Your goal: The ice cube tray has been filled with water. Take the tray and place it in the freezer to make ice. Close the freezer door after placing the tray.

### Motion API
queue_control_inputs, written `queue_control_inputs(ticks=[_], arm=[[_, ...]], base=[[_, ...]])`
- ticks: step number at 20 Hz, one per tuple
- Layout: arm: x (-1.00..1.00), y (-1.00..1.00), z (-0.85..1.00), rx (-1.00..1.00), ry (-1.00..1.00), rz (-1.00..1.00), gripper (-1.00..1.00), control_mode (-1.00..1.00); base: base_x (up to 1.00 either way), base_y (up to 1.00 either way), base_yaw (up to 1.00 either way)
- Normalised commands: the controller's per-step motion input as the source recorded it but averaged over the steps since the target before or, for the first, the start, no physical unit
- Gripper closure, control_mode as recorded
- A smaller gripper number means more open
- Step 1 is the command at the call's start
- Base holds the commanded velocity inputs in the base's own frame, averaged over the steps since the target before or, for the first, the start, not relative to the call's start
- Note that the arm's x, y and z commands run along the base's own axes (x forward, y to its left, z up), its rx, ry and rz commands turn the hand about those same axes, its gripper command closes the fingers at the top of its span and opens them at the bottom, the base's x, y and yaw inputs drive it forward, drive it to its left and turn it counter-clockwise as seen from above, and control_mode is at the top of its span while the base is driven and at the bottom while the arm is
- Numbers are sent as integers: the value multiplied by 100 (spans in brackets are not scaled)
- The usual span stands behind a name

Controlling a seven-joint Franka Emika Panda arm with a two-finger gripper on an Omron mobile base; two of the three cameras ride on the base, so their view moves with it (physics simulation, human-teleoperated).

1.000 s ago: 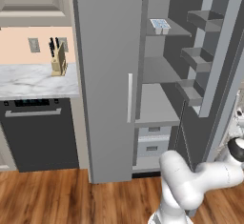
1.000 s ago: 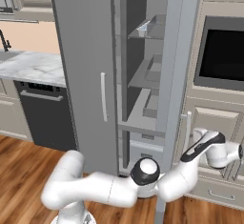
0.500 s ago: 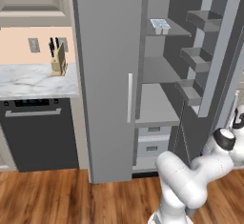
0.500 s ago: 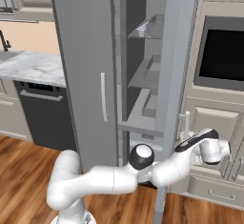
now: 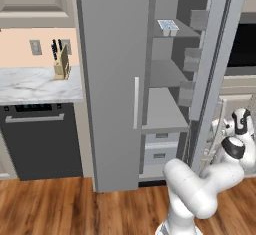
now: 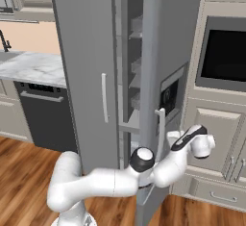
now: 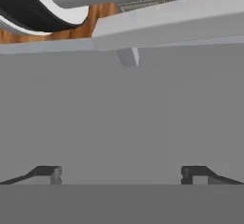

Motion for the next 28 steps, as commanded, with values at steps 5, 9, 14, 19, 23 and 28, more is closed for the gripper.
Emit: queue_control_inputs(ticks=[5, 9, 14, 19, 23, 28], arm=[[0, 100, -1, 0, -63, 11, -100, -100], [0, 100, 0, -3, -65, -4, -100, -100], [1, 100, -5, -14, -67, -42, -100, -100], [30, 73, -18, -10, -58, -69, -100, -100], [52, 63, -20, -3, -45, -73, -100, -100], [98, 94, -26, -2, -21, -52, -100, -100]], base=[[0, 0, 0], [0, 0, 0], [0, 0, 0], [0, 0, 0], [0, 0, 0], [0, 0, 0]])
